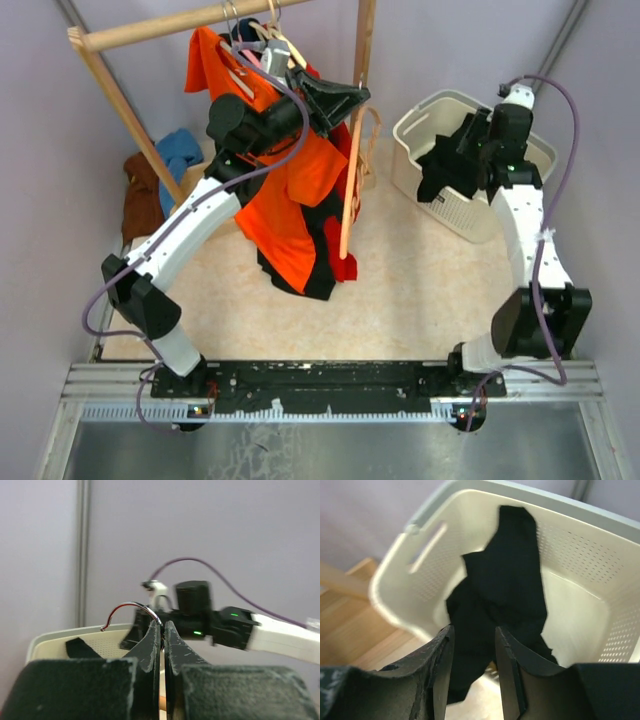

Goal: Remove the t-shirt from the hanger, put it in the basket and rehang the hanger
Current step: Place the T-shirt in the bin.

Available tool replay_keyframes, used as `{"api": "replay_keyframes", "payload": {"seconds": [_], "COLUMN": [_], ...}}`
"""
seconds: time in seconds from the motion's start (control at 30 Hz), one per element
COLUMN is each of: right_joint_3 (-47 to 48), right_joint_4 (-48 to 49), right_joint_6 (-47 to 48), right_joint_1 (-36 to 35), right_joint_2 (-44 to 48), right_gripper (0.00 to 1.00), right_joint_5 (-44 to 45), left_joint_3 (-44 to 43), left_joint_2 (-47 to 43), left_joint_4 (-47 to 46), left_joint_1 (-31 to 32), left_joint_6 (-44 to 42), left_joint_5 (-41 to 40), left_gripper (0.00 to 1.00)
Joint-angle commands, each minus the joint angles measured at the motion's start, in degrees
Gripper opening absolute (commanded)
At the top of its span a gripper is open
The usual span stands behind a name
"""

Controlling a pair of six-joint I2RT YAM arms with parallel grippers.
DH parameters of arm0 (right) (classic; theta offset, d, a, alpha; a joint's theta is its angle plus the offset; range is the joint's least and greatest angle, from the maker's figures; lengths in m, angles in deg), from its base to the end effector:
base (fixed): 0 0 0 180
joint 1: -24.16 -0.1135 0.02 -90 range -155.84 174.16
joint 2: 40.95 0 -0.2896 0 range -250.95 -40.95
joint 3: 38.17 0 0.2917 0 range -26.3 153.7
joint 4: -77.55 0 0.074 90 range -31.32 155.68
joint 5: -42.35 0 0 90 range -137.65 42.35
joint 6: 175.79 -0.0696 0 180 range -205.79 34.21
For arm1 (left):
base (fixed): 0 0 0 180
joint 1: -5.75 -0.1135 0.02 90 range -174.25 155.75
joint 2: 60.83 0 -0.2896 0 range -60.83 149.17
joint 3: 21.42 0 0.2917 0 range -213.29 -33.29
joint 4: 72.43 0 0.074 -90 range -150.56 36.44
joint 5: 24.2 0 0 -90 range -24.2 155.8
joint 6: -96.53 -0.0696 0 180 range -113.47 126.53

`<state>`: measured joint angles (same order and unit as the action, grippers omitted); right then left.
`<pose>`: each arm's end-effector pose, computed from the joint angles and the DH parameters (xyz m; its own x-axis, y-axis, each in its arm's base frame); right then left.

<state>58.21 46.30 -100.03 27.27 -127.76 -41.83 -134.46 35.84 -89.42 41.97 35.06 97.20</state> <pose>0.4236 -0.0301 0.3982 -0.3211 0.2625 -0.9099 0.2343 0.9530 0.1923 0.3375 -0.2922 0.5567 -0.0188 -0.4916 -0.8706 0.9634 0.2239 -0.1472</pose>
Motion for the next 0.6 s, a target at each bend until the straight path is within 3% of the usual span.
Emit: {"api": "replay_keyframes", "payload": {"seconds": [0.0,0.23,0.57], "right_joint_3": [-3.38,-5.32,-2.11], "right_joint_4": [6.34,5.33,4.09], "right_joint_6": [1.86,0.85,-0.95], "right_joint_1": [-5.45,-10.78,-11.55], "right_joint_2": [13.23,22.74,26.38], "right_gripper": [0.4,0.41,0.41], "right_joint_5": [-0.48,-3.84,-10.9], "left_joint_3": [-4.63,-7.61,-5.85], "left_joint_2": [1.35,3.85,1.18], "left_joint_4": [1.27,2.8,5.69], "left_joint_1": [-0.17,-0.1,0.58], "left_joint_6": [-4.8,-7.9,-13.51], "left_joint_5": [-6.6,-10.58,-19.27], "left_gripper": [0.0,0.0,0.0]}}
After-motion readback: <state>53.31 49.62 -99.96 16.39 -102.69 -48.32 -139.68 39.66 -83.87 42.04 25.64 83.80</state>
